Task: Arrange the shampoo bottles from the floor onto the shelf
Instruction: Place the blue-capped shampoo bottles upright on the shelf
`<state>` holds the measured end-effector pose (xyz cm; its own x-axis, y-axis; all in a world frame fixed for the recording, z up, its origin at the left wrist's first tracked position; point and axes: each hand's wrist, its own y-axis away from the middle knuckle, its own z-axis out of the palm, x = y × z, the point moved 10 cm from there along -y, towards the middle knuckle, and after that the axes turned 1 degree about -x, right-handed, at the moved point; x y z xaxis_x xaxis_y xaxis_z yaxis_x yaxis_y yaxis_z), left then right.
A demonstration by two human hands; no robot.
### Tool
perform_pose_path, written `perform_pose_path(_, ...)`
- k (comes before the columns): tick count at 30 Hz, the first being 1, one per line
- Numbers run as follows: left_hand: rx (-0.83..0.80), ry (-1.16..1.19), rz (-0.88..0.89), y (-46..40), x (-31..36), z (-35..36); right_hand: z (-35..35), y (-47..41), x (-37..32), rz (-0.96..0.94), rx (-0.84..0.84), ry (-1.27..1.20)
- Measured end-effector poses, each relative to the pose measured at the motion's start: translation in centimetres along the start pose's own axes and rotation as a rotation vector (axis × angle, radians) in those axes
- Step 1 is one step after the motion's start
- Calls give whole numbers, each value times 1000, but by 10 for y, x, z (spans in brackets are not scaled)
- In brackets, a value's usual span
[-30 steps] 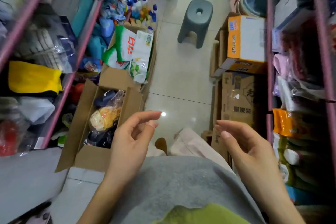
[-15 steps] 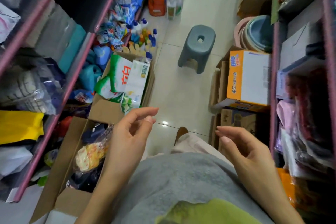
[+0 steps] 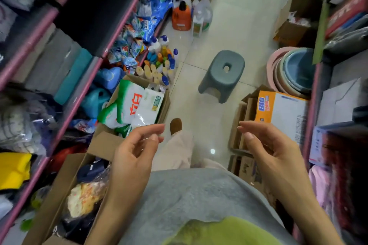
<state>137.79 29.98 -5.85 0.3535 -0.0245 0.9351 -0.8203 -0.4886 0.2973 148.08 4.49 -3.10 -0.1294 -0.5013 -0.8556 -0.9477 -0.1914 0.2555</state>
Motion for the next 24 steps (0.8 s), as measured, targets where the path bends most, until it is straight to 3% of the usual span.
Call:
perform_pose_path(7, -27, 56, -11, -101, 41, 2, 15, -93, -37, 4, 40, 24)
perform_pose_path(13, -93, -38, 35, -179, 81, 1, 25, -143, -56, 64, 80, -18)
perform_pose_path(24, -45, 3, -28, -272, 108, 22, 30, -229, -59, 128, -16, -3)
